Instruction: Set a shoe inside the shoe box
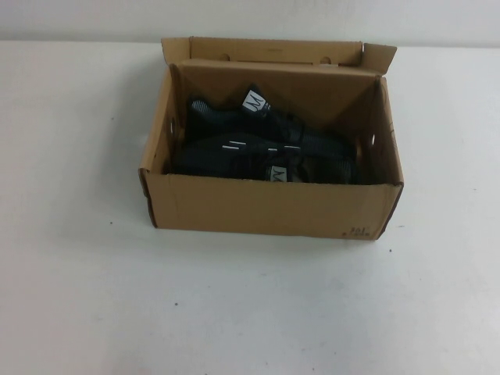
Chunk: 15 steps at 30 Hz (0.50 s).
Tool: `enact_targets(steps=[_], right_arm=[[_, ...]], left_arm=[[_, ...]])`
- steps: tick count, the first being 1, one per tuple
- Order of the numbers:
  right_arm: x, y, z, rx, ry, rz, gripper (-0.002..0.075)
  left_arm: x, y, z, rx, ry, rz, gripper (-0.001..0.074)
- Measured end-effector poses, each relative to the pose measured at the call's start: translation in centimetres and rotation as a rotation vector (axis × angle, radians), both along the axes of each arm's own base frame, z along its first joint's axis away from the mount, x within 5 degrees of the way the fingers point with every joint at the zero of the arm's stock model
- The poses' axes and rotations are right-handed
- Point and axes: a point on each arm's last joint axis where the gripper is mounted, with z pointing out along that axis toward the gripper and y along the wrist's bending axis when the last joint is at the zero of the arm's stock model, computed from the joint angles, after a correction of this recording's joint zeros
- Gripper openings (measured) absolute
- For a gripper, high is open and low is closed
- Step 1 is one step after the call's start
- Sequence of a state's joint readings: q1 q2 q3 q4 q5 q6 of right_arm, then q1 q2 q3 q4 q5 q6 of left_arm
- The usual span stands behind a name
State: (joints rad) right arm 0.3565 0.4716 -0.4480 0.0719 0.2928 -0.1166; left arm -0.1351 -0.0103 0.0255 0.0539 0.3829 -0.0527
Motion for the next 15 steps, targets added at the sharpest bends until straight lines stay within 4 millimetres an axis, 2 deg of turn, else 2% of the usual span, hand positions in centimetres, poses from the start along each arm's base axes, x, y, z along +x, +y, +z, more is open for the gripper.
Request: enact_targets(steps=[10,15], right_arm=[[0.01,-0.02,0.00,0.000,0.000,-0.002,-0.0017],[-0.47,-0.95,0.42,0.015,-0.039,-0.076,-0.0017]], left_arm=[[0.00,0.00,0.00,0.000,0.000,0.000,-0.0001],[0.00,0.00,0.00,0.000,0.000,0.000,-0.0001]])
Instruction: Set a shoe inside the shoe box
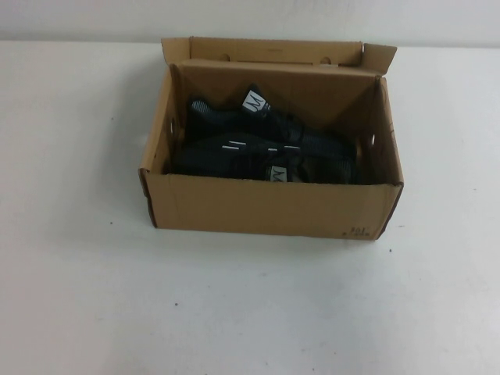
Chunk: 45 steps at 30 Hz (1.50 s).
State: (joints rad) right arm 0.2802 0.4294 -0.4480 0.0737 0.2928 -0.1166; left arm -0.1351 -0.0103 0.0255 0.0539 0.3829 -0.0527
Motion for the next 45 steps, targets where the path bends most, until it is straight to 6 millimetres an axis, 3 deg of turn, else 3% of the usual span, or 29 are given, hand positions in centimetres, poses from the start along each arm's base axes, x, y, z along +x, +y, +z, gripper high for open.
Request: enact_targets(steps=[7,10,13,21,26,45], right_arm=[[-2.1,-1.4,1.0,0.026,-0.114,-0.106,-0.0017],[-3.0,-1.9,0.4,0.029,-0.135,-0.155,-0.0017],[-3.6,-2.1,-1.9,0.031,-0.122,-0.194,-0.0017],[-3.7,-2.4,-10.7,0.029,-0.043,-0.243,-0.0017],[-3.8,-2.2,-13.3,0.042,0.102,-0.227,-0.0017],[-3.8,-2.1,-13.5,0.053,0.121,-0.223,-0.0017]], left_arm=[[0.0,0.0,0.0,0.002,0.000,0.000,-0.0001],[0.0,0.0,0.0,0.002,0.000,0.000,-0.0001],[0.0,0.0,0.0,0.002,0.000,0.000,-0.0001],[0.0,0.0,0.0,0.000,0.000,0.001,-0.0001],[0.0,0.0,0.0,0.001,-0.003,0.001,-0.0001],[0.0,0.0,0.0,0.001,-0.003,0.001,-0.0001]])
